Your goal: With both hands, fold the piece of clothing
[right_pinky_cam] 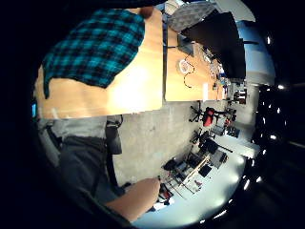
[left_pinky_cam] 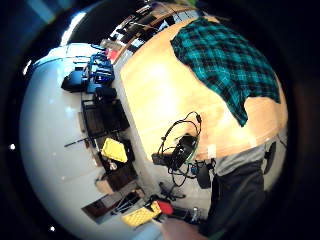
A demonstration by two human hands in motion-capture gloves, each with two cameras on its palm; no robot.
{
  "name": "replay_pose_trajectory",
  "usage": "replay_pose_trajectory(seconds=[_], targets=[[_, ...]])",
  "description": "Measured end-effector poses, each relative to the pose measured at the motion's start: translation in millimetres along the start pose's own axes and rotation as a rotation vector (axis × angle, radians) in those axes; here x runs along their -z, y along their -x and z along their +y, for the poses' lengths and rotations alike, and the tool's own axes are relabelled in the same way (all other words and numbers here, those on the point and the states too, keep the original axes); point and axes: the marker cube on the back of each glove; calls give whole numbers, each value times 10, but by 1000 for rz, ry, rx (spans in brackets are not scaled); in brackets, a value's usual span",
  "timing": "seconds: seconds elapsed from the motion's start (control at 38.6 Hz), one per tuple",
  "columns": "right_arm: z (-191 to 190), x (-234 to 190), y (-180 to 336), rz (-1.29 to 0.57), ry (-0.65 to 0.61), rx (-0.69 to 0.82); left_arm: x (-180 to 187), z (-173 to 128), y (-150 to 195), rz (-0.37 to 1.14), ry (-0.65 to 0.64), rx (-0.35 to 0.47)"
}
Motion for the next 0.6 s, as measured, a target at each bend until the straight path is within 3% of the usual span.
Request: replay_pose_trajectory(seconds=[0.31, 0.44, 0.54, 0.6], targets=[[-402, -626, -129, -32, 145, 8, -580, -386, -143, 13, 137, -74], [-580, -1020, -145, -48, 235, 23, -920, -580, -184, 28, 221, -60], [-693, -1308, -149, -44, 291, 21, -1109, -519, -234, 15, 366, 37], [-759, -1464, -151, -46, 314, 15, -1154, -444, -309, 30, 362, 17]])
